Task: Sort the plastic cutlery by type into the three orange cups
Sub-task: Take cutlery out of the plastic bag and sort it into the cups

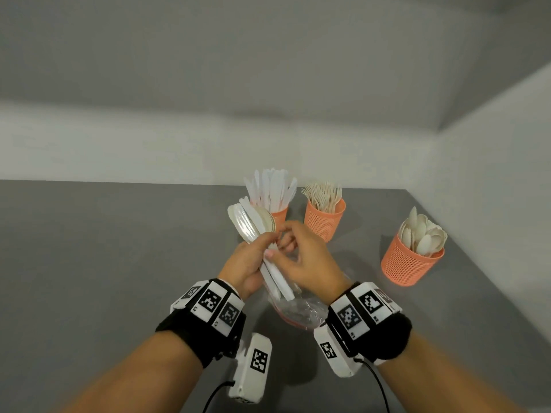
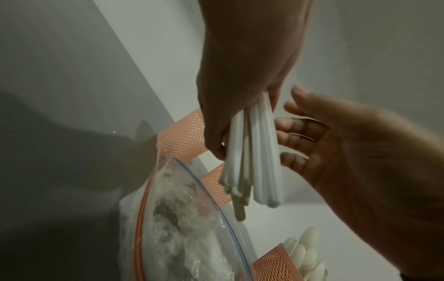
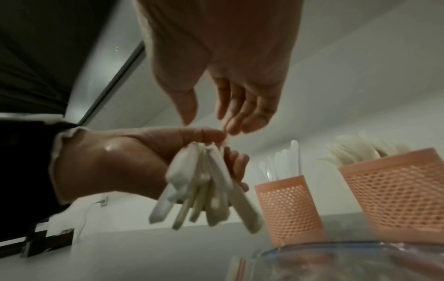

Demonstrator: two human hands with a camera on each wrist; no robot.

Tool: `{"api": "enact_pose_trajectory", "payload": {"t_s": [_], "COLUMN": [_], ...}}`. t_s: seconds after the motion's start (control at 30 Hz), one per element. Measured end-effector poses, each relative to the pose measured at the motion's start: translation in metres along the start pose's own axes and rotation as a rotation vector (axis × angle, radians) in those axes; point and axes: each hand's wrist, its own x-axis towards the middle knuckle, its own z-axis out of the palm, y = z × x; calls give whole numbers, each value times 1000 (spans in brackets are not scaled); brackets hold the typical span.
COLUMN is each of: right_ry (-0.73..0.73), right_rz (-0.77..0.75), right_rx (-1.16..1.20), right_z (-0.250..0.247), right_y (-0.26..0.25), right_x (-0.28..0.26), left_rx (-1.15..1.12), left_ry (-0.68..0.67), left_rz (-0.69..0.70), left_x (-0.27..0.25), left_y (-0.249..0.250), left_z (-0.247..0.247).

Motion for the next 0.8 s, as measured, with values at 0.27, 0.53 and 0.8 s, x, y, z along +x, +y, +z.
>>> {"api": "enact_pose_trajectory", "payload": {"t_s": [0.27,0.53,0.8], "right_ry": [-145,-80,-83], "right_rz": [26,258,485], "right_rx": [-178,141,633], "right_z": [22,23,23], "right_y": [1,-8,-21], "right_x": [6,12,19], "left_rx": [38,47,120], "left_ry": [-58,-115,-143], "left_rz": [16,53,32], "left_x": [-2,-4,-8], "left_y": [4,15,27], "left_z": [-3,-14,-24]}}
